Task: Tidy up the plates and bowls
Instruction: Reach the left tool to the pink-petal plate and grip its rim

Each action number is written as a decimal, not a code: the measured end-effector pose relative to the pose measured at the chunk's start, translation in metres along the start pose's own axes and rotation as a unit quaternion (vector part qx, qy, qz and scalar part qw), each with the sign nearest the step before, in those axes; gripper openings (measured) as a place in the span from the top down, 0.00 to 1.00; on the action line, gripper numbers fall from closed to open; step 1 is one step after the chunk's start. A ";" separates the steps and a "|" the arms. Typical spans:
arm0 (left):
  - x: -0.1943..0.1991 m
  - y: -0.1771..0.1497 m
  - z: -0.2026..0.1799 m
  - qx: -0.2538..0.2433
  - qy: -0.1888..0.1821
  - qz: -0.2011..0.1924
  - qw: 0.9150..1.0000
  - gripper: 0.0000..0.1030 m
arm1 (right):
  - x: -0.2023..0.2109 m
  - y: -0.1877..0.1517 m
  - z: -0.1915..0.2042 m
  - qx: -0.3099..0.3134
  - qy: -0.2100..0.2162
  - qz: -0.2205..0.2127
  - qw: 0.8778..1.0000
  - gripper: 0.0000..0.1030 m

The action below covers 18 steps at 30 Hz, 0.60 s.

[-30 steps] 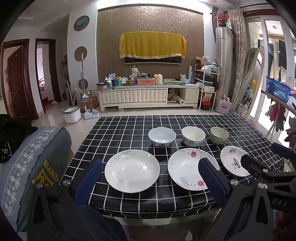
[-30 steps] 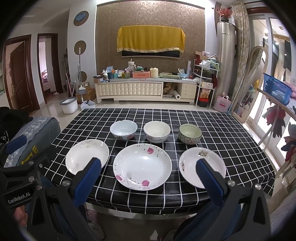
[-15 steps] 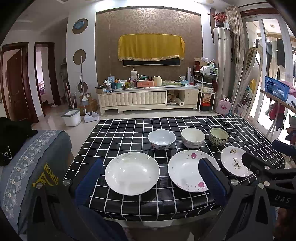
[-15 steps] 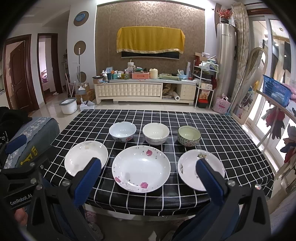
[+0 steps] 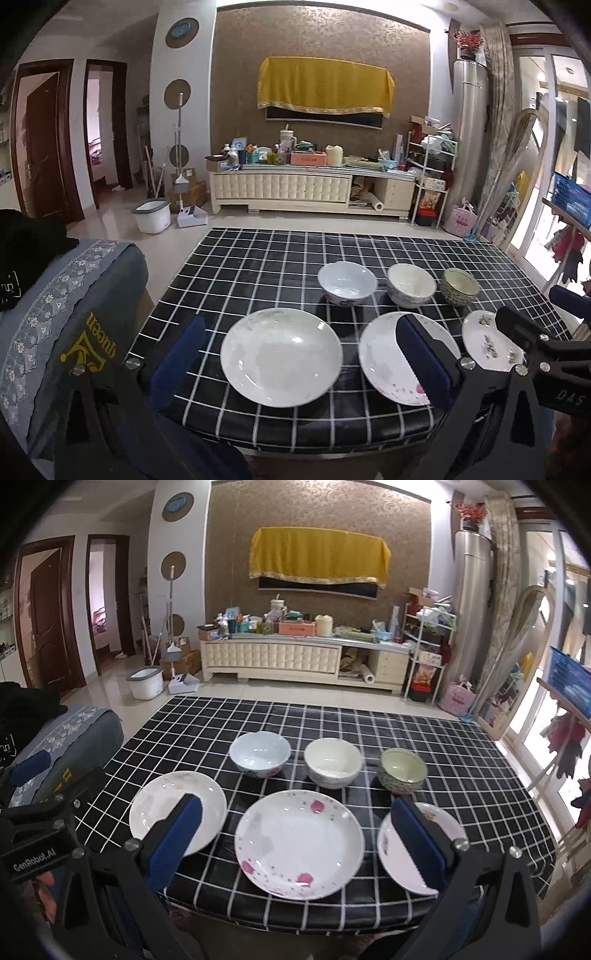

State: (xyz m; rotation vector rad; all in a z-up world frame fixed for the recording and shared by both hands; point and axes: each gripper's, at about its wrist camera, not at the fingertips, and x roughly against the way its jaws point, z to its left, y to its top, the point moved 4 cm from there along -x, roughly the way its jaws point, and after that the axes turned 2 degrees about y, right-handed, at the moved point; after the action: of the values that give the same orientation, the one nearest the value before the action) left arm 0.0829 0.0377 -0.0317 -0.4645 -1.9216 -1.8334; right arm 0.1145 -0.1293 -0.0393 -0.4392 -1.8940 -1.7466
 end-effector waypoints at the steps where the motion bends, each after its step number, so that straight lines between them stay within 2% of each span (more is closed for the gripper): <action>1: -0.006 0.002 0.005 0.003 0.010 0.003 1.000 0.00 | -0.005 0.002 0.004 0.002 0.004 0.003 1.000 0.00; 8: -0.047 -0.005 0.034 0.015 0.046 0.059 0.997 0.00 | -0.050 0.007 0.034 0.029 0.031 0.031 0.999 0.00; 18: -0.100 -0.024 0.067 0.057 0.028 0.122 0.990 0.01 | -0.117 -0.002 0.067 0.053 0.072 0.096 0.991 0.00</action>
State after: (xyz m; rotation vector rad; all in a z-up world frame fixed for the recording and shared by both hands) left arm 0.1491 0.1093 -0.1061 -0.5769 -1.8304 -1.5573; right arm 0.1980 -0.0500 -0.1100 -0.4289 -1.7704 -1.5050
